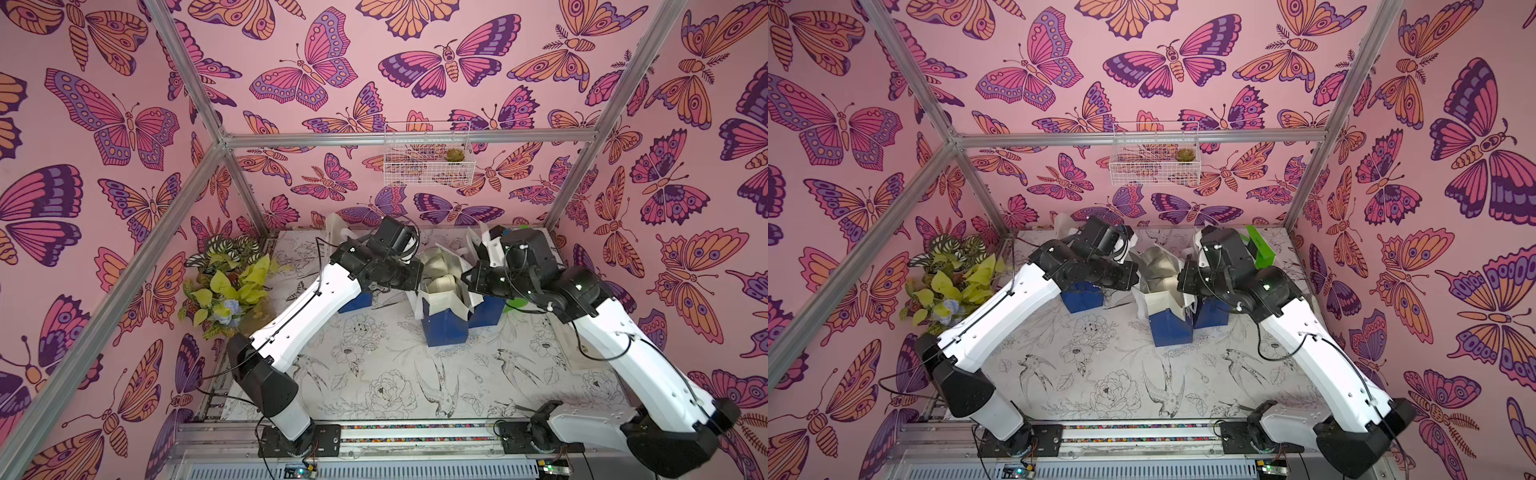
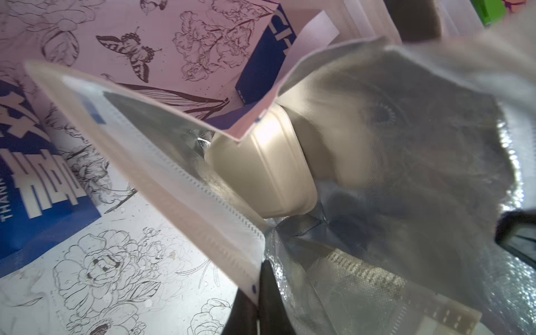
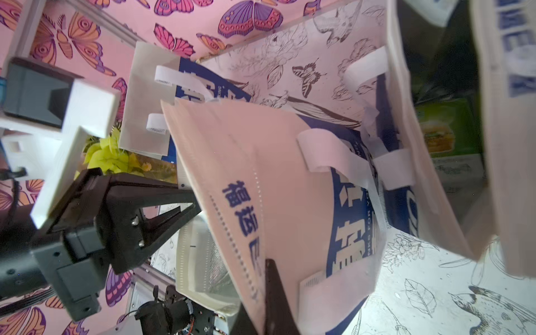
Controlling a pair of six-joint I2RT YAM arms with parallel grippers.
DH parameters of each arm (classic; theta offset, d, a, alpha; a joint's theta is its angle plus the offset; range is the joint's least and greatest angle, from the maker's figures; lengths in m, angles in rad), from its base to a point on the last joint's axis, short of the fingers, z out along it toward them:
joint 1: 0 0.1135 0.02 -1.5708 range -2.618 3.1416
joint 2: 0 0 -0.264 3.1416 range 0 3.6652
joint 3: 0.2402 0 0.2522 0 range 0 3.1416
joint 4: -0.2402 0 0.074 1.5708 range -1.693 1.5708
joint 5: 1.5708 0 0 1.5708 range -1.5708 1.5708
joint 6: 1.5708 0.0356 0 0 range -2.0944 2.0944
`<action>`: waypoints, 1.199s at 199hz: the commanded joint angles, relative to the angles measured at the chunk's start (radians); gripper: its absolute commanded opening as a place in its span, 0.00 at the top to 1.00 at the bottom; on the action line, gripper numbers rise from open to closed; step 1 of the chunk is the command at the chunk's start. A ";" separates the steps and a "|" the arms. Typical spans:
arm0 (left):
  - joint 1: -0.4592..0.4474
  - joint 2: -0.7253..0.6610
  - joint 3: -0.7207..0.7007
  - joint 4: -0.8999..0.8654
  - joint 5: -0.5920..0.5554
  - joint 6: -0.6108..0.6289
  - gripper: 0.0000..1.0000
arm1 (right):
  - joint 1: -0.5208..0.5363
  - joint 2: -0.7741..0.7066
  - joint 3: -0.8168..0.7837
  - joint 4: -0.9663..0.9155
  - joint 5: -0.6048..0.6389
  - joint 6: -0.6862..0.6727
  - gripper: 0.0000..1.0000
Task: Open the takeout bag
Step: Move the takeout bag to the center of the board.
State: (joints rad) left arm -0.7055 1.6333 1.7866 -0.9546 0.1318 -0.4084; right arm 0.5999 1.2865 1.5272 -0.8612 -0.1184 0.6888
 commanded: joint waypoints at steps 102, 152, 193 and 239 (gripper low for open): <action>0.115 0.113 0.117 0.101 -0.147 0.148 1.00 | -0.059 0.278 0.237 0.116 -0.125 -0.084 1.00; 0.154 0.193 0.188 0.116 -0.112 0.177 1.00 | -0.100 0.333 0.188 0.216 -0.175 -0.023 1.00; 0.202 0.220 0.222 0.107 -0.079 0.200 1.00 | -0.109 0.373 0.183 0.281 -0.195 0.029 1.00; 0.246 0.251 0.223 0.107 -0.038 0.204 1.00 | -0.111 0.428 0.185 0.356 -0.212 0.098 1.00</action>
State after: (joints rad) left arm -0.4812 1.8671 1.9800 -0.8879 0.0731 -0.2218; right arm 0.4931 1.6958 1.7050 -0.5728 -0.3023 0.7380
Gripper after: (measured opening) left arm 0.048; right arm 0.049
